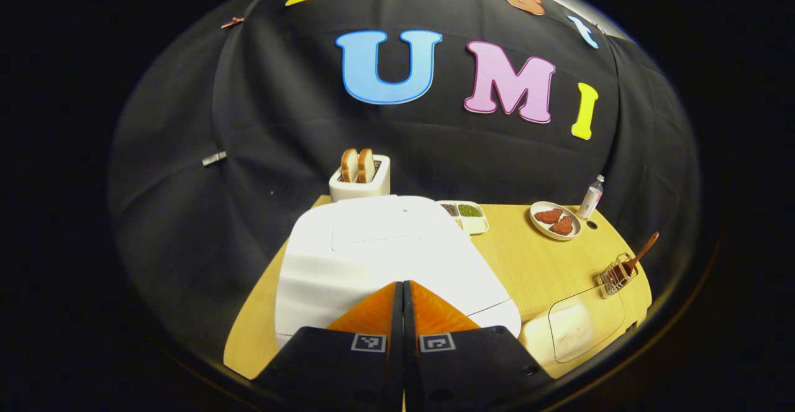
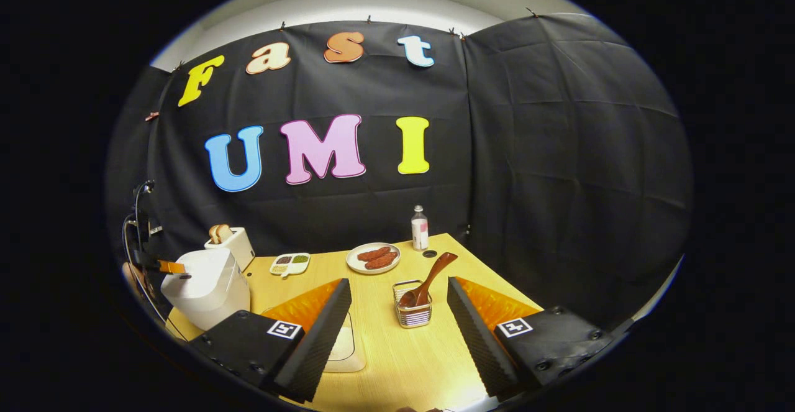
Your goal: Close the left gripper, press the button to open the rice cooker; take a wooden spoon from the chopstick holder with the right hand, scoop a spoonful of rice and pour it into the rice cooker, then put the wooden spoon back into the chopstick holder.
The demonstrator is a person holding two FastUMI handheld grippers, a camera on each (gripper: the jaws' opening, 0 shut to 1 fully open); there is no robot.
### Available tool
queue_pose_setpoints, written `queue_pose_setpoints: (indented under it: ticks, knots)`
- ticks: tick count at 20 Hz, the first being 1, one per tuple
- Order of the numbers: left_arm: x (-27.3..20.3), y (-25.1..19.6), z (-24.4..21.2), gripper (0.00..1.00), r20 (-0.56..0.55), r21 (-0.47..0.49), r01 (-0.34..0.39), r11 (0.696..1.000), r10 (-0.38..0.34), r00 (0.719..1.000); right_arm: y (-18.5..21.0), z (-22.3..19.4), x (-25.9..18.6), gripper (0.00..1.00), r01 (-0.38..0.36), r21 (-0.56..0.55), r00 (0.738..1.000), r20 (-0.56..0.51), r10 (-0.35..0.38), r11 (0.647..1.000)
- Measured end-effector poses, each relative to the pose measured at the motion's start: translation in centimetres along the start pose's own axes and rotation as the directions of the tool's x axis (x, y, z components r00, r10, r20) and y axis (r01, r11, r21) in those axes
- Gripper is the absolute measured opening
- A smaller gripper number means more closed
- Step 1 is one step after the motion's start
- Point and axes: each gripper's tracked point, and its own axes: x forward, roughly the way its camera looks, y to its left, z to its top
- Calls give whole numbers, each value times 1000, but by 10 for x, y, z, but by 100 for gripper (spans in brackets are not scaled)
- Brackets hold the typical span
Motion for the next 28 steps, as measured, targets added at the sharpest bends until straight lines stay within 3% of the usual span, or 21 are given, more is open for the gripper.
queue_pose_setpoints:
  ticks: [4, 12, 16, 18, 23, 28]
  knots:
    - [4, -1, -10, 6, -11, -37, 7, 999, -7, 1000, -6, -4, -4, 96, 22, 0, 1000, -5, -22, 1000]
    - [-4, -2, -7, 6, 4, 0, -8, 1000, 8, 1000, 9, -10, -15, 96, -8, -17, 1000, -23, 7, 1000]
    - [-49, -12, 37, 6, 176, 85, -28, 996, 13, 984, 19, -11, -21, 96, -22, -32, 1000, -20, 21, 999]
    - [-73, -29, 43, 5, 216, 110, 3, 994, -27, 976, 27, -13, -24, 96, -35, -28, 999, -30, 34, 999]
    - [-146, -52, 39, 5, 329, 94, 59, 994, -87, 940, 47, -17, -40, 96, -58, -40, 998, -25, 57, 997]
    - [-199, -73, 15, 6, 352, 120, 116, 986, -152, 923, 58, -33, -40, 96, -58, -37, 997, -59, 56, 998]
